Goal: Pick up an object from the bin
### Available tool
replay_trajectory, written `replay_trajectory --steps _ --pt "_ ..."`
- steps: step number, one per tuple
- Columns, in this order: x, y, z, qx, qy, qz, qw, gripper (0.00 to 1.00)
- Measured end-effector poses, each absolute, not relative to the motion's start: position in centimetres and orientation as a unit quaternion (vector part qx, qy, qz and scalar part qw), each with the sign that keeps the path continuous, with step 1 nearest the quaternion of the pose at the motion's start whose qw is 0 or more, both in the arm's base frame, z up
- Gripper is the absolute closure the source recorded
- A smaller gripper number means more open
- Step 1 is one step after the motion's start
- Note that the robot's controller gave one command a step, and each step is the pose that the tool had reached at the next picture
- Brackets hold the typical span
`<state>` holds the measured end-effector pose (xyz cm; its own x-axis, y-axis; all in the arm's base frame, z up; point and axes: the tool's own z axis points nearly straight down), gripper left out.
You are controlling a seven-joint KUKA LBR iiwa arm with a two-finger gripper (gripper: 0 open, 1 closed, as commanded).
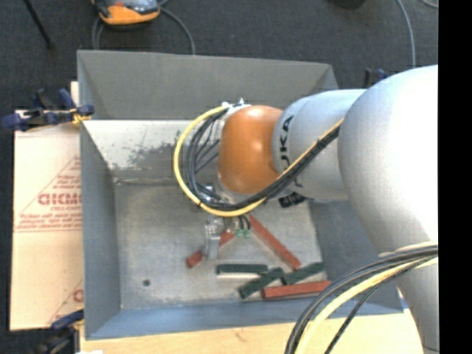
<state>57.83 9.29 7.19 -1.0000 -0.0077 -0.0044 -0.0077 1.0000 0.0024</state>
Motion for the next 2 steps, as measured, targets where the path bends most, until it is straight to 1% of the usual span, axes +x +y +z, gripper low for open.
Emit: replay_trajectory --steps 1,2 --pt "57.8 9.3 7.2 -0.004 1.000 0.002 0.002 0.00" --pt "55.9 6.0 7.3 -0.040 0.999 0.001 0.003 0.00"
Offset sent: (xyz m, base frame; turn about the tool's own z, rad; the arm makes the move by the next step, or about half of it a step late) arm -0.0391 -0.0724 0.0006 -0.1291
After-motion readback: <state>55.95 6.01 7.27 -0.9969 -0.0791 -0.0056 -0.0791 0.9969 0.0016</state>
